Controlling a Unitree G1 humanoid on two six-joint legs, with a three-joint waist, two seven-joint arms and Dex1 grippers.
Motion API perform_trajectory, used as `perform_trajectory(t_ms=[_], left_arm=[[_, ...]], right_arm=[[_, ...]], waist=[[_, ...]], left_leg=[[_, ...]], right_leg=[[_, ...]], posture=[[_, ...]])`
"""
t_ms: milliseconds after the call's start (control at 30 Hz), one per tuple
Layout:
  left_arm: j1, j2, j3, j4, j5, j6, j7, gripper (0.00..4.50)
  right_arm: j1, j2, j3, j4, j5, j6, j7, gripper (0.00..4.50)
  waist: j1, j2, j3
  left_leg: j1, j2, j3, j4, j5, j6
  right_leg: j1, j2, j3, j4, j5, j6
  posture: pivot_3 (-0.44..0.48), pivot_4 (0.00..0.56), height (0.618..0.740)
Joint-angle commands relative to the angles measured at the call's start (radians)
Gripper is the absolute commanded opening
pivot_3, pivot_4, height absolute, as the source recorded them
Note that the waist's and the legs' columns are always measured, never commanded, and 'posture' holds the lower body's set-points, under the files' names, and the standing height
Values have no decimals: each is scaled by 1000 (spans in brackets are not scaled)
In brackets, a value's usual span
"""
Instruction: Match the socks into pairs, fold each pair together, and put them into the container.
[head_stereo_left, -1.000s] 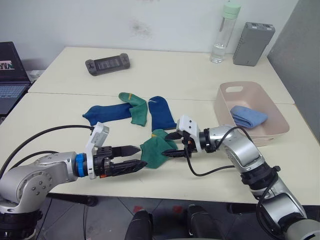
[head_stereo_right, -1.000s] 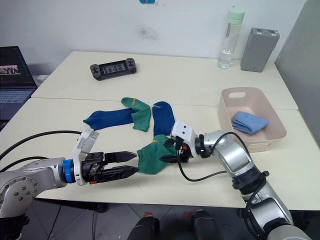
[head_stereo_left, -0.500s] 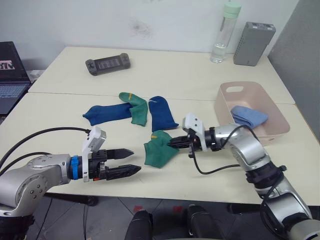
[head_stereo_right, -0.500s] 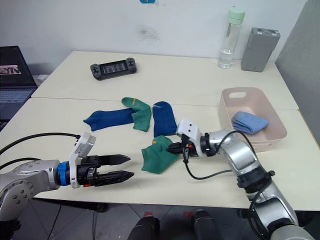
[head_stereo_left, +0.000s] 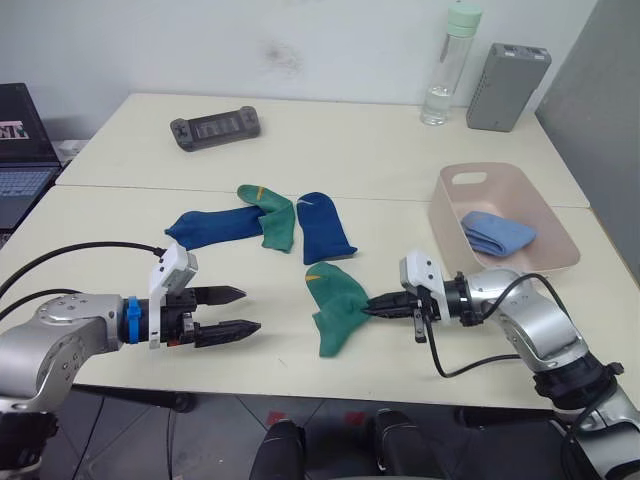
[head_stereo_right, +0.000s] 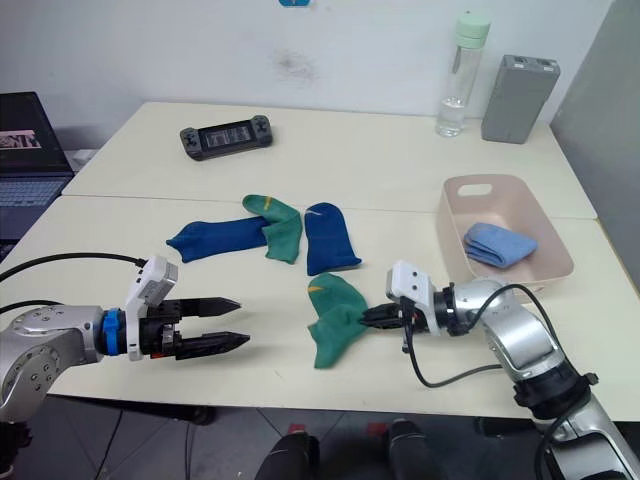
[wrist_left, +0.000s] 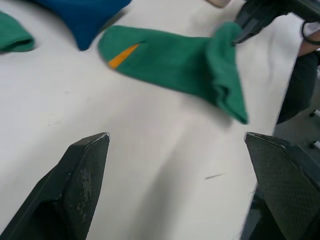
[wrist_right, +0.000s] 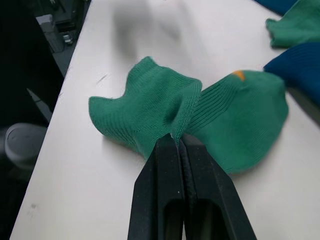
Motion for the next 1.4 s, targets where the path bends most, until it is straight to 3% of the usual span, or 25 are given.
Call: perform_trajectory(t_ms=[33,300,667,767,933,1167,1400], left_arm=[[-67,-20,-35,25,39,-58,-21,4500],[-308,-225,-240,147,179,-144,18,4500],[-546,-461,-429,534,432,-405,-6,4500],[-583,-503,-465,621,488,-481,-29,3920],[-597,-511,-485,641,525,-518,-85,2377],[-510,-460,-434,506,504,-463,-84,53],[-331,-422,-311,226,447,-288,59,6]], right_arm=[[27,-34,-20,-35,2,-120,64,14],[51,-59,5,79,-53,-397,171,14],[44,-39,-8,125,-79,-579,174,14],[43,-29,-7,114,-71,-568,166,0],[38,-18,-6,114,-72,-561,158,0],[20,4,-22,104,-42,-534,145,0],[-5,30,-33,71,35,-404,128,0]], waist=[[1,0,0],[5,-1,0],[5,-1,0],[6,-1,0],[0,-1,0],[-3,-1,0],[-1,-1,0]], left_leg=[[0,0,0,0,0,0],[-1,-1,0,1,0,0],[0,-1,0,2,0,0],[0,-2,0,2,0,0],[0,-1,-1,2,0,0],[0,-1,-1,2,0,0],[0,-1,-3,2,0,0]], right_leg=[[0,0,0,0,0,0],[1,0,0,-1,0,1],[1,0,0,1,1,1],[1,0,1,2,1,1],[1,0,1,2,1,1],[1,0,1,3,1,1],[2,0,0,3,1,1]], posture=[[0,150,740],[0,150,740],[0,150,740],[0,150,740],[0,150,740],[0,150,740],[0,150,740]])
